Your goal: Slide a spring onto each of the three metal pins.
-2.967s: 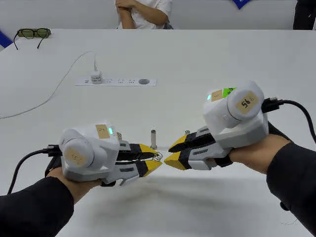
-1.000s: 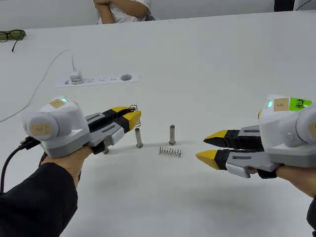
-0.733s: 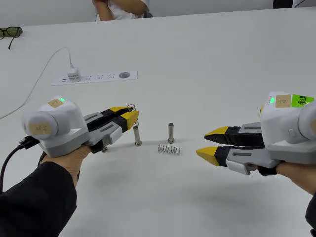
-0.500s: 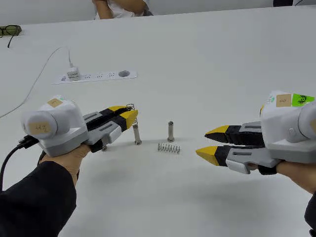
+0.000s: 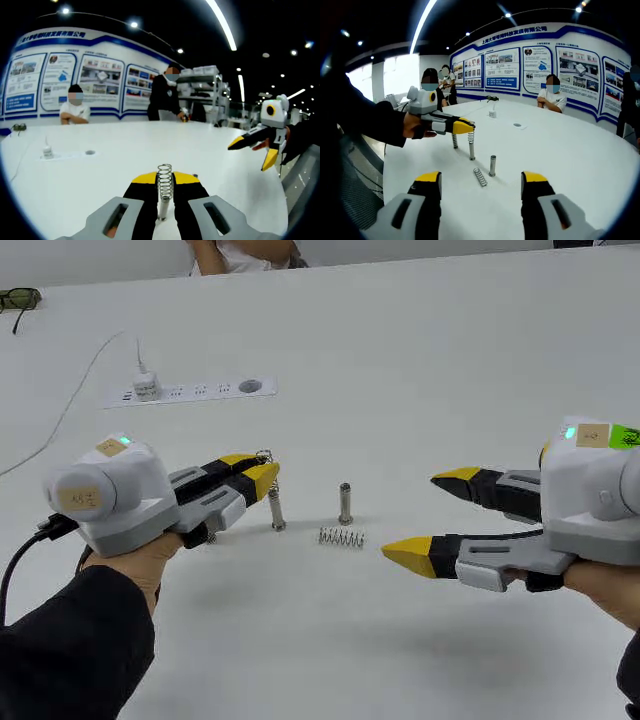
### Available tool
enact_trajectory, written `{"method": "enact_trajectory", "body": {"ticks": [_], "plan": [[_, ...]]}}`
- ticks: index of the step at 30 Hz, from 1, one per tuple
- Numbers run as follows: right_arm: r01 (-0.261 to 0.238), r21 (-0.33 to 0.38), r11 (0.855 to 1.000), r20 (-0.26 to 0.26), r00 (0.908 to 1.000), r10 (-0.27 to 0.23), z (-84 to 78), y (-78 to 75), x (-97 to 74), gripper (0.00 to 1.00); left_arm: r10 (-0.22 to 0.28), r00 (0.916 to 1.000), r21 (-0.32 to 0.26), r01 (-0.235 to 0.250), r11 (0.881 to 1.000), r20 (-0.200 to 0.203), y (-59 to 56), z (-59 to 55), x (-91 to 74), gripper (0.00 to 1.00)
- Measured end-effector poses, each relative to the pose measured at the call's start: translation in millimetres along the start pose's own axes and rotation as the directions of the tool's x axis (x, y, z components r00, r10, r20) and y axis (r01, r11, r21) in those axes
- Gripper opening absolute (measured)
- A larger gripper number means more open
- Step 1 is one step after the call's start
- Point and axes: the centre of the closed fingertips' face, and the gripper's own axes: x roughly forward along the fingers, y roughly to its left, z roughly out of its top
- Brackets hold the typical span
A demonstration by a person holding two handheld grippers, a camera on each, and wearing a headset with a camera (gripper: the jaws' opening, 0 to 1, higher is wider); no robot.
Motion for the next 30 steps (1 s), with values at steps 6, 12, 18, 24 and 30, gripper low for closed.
{"method": "enact_trajectory", "body": {"ticks": [6,12,18,24,30], "plan": [[0.018,0.033,0.999,0.033,0.9993,-0.019,3.5,-7.8,-1.1,0.77,-0.003,1.0000,0.000,0.003,1.000,-0.004,-1.4,-1.8,1.1,0.10],[0.015,0.029,0.999,0.027,0.9995,-0.016,1.2,-6.8,0.3,0.78,-0.001,1.0000,0.003,0.001,1.000,-0.004,-0.9,-2.4,1.0,0.10],[0.007,0.029,1.000,0.021,0.9997,-0.008,-0.6,-5.6,1.8,0.77,0.000,0.9999,0.005,0.000,1.000,-0.011,-0.9,-4.8,0.9,0.10],[0.003,0.027,1.000,0.019,0.9998,-0.004,-1.4,-4.5,2.6,0.77,0.004,0.9999,0.002,-0.004,1.000,-0.013,0.0,-7.0,0.3,0.10],[0.000,0.026,1.000,0.014,0.9999,0.000,-2.3,-2.5,3.2,0.77,0.005,0.9999,0.000,-0.005,1.000,-0.014,0.1,-9.9,0.9,0.10]]}}
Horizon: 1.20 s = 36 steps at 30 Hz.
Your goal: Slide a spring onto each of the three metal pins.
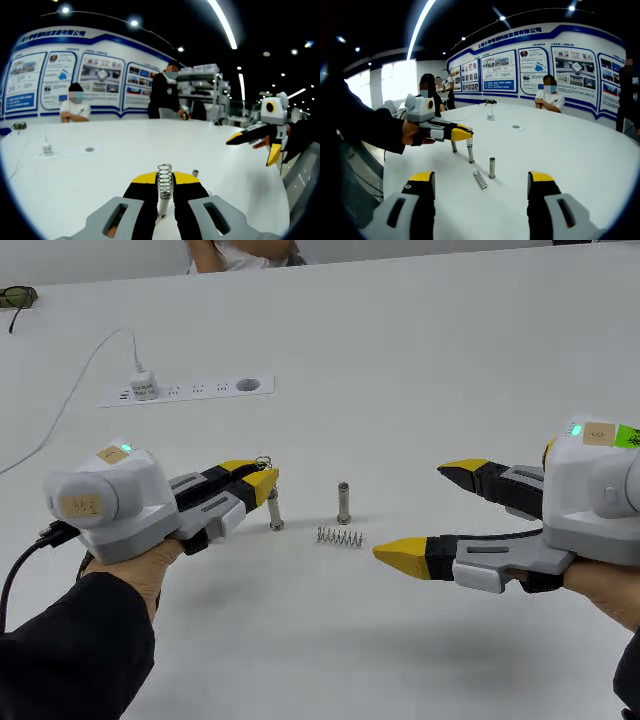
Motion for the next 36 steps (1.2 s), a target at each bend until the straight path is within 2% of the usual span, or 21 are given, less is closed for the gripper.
{"method": "enact_trajectory", "body": {"ticks": [16,36], "plan": [[-0.002,0.003,1.000,-0.011,0.9999,0.002,-3.0,2.7,1.0,0.76,0.000,0.9999,-0.004,0.000,1.000,-0.012,-0.9,-9.3,2.1,0.10],[-0.007,0.006,1.000,-0.026,0.9996,0.007,-8.5,2.3,2.5,0.76,-0.001,0.9982,0.050,0.004,0.999,-0.059,-2.8,-25.1,8.7,0.10]]}}
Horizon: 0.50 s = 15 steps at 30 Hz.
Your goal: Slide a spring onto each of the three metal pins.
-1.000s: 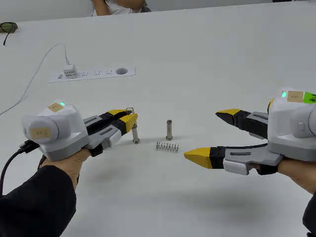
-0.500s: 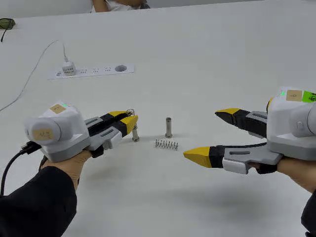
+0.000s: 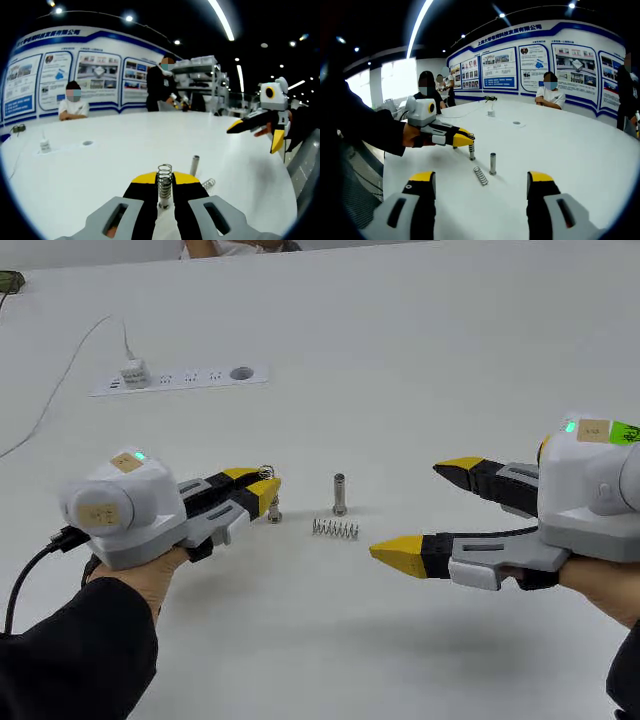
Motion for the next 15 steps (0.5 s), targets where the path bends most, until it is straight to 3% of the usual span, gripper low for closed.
{"method": "enact_trajectory", "body": {"ticks": [15], "plan": [[-0.004,0.003,1.000,-0.007,1.0000,0.004,-2.4,0.2,0.5,0.76,0.014,0.9996,0.016,-0.014,1.000,-0.025,3.6,-9.5,2.1,0.10]]}}
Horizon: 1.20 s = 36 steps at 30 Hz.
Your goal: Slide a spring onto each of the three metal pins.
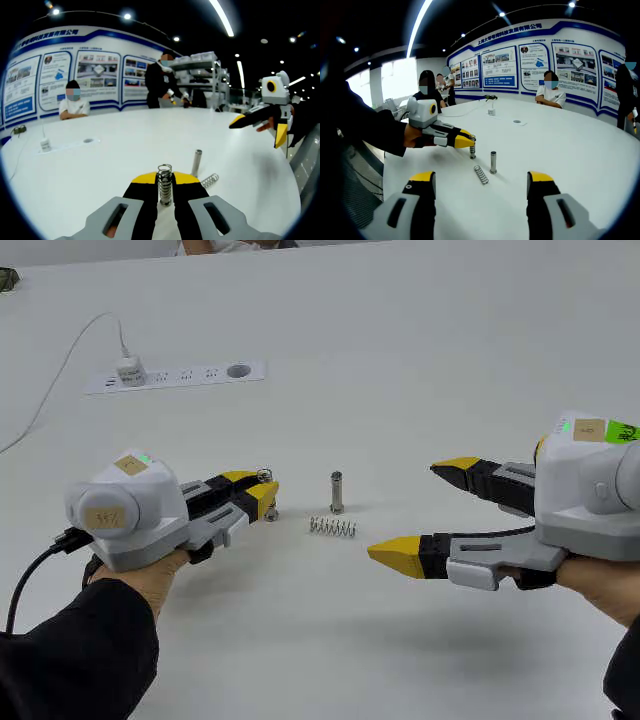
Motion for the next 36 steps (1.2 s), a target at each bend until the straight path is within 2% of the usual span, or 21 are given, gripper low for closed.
{"method": "enact_trajectory", "body": {"ticks": [25,36], "plan": [[-0.009,-0.002,1.000,-0.011,0.9999,0.009,-2.9,2.2,2.0,0.76,0.011,0.9989,0.023,-0.010,1.000,-0.047,-1.9,-13.7,-0.3,0.10],[-0.009,-0.004,1.000,-0.011,0.9999,0.009,-2.5,2.6,2.0,0.75,0.013,0.9986,0.015,-0.013,1.000,-0.050,-1.7,-13.8,-1.6,0.11]]}}
